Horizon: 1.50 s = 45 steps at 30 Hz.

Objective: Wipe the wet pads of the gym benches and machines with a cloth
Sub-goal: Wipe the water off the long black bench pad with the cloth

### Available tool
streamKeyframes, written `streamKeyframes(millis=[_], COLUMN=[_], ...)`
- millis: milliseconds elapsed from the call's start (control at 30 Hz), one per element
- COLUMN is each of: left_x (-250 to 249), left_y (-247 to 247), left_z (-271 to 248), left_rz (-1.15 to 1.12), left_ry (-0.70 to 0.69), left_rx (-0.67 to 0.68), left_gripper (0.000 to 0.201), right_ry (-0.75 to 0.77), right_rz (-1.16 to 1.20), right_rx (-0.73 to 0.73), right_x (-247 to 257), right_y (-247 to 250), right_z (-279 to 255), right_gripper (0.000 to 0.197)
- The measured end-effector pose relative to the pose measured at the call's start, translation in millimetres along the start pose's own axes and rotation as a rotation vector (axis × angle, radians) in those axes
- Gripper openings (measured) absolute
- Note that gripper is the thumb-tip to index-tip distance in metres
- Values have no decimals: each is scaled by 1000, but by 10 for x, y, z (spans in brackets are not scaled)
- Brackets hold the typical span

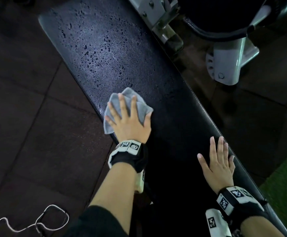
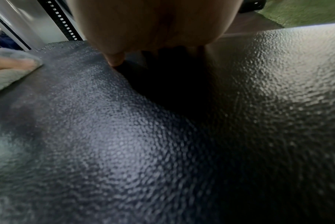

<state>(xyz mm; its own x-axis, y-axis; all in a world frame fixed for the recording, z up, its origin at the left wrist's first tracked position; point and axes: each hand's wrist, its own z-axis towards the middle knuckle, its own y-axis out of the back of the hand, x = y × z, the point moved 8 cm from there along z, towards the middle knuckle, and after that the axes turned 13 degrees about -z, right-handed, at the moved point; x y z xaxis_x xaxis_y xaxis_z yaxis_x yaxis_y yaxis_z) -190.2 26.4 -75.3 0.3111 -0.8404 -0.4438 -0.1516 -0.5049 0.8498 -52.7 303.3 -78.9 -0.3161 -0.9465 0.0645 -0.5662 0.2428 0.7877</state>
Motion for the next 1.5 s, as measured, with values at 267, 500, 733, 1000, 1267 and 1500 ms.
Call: streamKeyframes(millis=[267, 500, 733, 1000, 1267, 1500], left_x=[320, 426, 761, 467, 537, 705], left_y=[-156, -244, 303, -8, 96, 385], left_z=[-1415, -1385, -102, -903, -549, 148], left_rz=[-677, -806, -776, -672, -683, -636], left_ry=[204, 313, 244, 158, 289, 312], left_rx=[-53, -65, -185, -189, -190, -159], left_gripper=[97, 100, 90, 89, 88, 86], right_ry=[-23, -24, -30, -87, -209, -341], right_rz=[-22, 11, 6, 66, 187, 273], right_rx=[-11, -34, -41, -112, -201, 45], right_x=[20, 31, 32, 69, 537, 647], right_y=[-12, -1, -4, 67, 381, 292], right_z=[7, -2, 13, -13, 197, 421], right_gripper=[74, 74, 73, 72, 85, 113])
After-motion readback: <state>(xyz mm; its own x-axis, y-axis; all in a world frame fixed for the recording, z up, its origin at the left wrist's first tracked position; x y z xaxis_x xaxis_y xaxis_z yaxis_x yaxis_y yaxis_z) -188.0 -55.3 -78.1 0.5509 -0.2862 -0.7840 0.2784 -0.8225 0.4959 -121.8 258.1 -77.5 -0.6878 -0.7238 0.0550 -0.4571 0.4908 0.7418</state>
